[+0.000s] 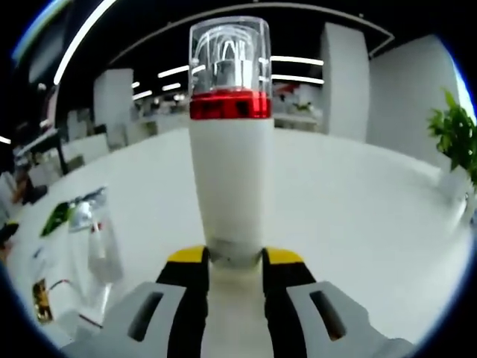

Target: Arrange the skincare products in the storage area until every visible bottle or jar stands upright without overlapping.

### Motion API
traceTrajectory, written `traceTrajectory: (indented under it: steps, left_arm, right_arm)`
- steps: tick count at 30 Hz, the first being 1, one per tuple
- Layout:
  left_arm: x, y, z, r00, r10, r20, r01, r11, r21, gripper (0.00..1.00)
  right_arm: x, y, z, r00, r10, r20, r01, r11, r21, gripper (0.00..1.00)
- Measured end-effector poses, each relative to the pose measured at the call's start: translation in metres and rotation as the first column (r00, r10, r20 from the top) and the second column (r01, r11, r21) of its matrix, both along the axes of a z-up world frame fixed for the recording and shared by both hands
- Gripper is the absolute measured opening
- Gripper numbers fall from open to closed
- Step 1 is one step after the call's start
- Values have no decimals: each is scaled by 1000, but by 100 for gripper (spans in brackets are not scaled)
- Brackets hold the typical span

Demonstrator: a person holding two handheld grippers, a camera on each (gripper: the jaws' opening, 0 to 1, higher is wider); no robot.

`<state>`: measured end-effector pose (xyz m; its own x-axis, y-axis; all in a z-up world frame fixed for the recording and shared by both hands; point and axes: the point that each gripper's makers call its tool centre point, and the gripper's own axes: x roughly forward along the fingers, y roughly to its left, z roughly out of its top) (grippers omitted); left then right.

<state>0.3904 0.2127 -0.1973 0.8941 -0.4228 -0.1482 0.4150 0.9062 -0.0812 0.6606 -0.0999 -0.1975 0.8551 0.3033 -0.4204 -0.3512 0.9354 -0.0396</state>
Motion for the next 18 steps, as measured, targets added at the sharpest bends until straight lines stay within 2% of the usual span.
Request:
traceTrajectory:
  steps: [18]
  left_arm:
    - [1, 1, 1, 1000, 2, 5, -2, 1000, -1, 98]
  right_arm:
    - [9, 7, -2, 997, -80, 18, 79, 997, 21, 26]
